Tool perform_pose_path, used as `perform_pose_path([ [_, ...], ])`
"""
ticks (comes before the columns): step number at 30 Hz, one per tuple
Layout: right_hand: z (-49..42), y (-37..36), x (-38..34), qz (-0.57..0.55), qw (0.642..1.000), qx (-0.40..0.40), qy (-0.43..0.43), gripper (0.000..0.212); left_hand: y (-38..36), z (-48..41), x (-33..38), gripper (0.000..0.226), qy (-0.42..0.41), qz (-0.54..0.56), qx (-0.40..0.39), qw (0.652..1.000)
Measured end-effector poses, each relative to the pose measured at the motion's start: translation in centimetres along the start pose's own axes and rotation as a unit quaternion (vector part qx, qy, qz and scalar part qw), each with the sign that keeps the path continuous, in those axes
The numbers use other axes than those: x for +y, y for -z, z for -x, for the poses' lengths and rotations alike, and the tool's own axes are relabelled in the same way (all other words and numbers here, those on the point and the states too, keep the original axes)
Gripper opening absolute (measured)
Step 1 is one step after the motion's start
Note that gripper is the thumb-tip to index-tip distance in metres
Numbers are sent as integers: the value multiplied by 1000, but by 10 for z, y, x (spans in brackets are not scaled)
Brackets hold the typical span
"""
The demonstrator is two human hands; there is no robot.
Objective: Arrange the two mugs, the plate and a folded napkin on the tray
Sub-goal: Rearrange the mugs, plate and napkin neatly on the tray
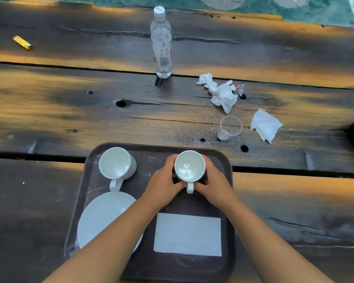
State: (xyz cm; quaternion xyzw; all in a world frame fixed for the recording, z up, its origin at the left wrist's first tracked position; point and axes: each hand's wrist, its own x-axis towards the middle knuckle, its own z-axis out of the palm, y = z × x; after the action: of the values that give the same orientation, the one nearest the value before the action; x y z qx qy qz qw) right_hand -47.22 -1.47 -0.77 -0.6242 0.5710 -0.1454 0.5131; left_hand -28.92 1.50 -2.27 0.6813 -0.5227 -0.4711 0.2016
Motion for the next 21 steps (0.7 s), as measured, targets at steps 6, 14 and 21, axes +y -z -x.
perform_pose_path([
  [6, -1, 3, 0, 0, 1000, 6, 7, 75, -1, -2, 2, 83, -4, -5, 3, 1000],
  [14, 1, 1, 1, 2, 1000, 18, 6, 76, -3, -1, 4, 80, -9, 4, 4, 1000],
  [21, 1, 0, 0, 3, 1000, 19, 2, 76, -1, -2, 3, 79, -11, 5, -3, 1000],
])
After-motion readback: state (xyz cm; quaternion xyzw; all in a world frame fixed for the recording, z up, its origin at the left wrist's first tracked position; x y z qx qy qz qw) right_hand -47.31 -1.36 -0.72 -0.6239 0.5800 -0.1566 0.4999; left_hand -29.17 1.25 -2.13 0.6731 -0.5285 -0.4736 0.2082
